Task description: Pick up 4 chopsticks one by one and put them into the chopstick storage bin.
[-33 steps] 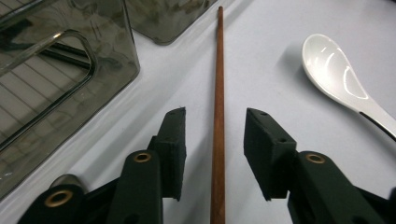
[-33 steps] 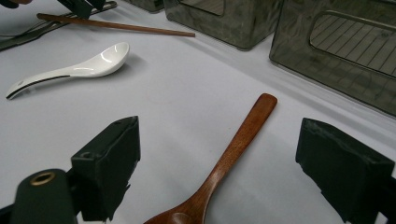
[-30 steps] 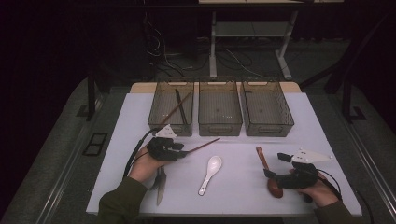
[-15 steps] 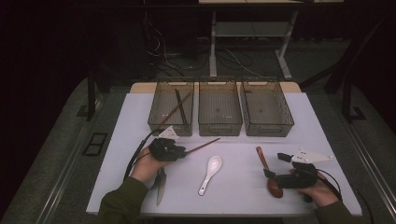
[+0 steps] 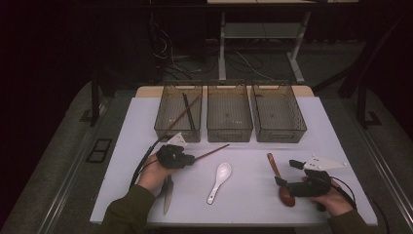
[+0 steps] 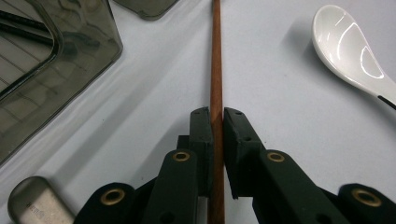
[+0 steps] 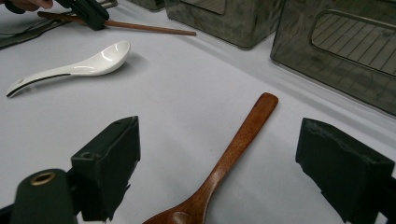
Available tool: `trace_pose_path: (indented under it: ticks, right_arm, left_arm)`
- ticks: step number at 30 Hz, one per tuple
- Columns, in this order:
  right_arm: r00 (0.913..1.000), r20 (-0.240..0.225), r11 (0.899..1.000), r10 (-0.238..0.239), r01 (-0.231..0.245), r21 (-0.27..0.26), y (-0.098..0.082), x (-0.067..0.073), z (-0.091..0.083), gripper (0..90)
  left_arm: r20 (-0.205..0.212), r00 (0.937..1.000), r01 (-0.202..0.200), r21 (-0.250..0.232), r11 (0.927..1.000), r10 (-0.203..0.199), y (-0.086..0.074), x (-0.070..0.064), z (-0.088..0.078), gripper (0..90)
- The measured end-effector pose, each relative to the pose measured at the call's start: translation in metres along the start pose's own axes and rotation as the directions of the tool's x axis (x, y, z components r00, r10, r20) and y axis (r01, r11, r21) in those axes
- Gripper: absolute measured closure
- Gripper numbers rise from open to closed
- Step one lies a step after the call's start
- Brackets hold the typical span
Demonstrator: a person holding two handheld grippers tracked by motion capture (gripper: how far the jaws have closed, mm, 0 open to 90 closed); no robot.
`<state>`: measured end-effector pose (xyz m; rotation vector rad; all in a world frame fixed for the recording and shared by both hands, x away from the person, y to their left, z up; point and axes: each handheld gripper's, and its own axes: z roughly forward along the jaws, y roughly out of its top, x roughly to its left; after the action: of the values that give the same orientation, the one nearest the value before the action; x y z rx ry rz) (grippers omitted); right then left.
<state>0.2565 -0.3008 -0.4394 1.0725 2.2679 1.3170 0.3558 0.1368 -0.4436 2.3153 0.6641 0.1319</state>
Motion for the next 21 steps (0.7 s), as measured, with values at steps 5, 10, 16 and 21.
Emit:
trace_pose_path:
  ticks: [5, 10, 16, 21]
  right_arm:
    - [1.0, -0.001, 1.0, -0.002, 0.002, 0.002, 0.0, 0.0, 0.0, 13.7]
    - [1.0, -0.001, 1.0, -0.001, 0.001, 0.003, 0.0, 0.0, 0.0, 13.7]
    - [1.0, -0.002, 1.0, -0.002, 0.002, 0.004, 0.0, 0.0, 0.0, 13.7]
    - [1.0, -0.004, 1.0, -0.003, 0.003, 0.003, 0.0, 0.0, 0.0, 13.7]
  left_arm:
    - [0.001, 1.0, 0.001, 0.001, 1.0, -0.001, 0.0, 0.0, 0.0, 82.0]
    - [-0.002, 0.9999, 0.01, 0.001, 0.9999, -0.01, 0.0, -0.001, 0.0, 82.7]
    - [0.001, 0.9999, 0.01, 0.0, 0.9999, -0.01, 0.001, -0.001, -0.002, 83.0]
    - [0.013, 0.9999, 0.01, -0.016, 0.9998, -0.01, 0.0, 0.002, -0.012, 83.0]
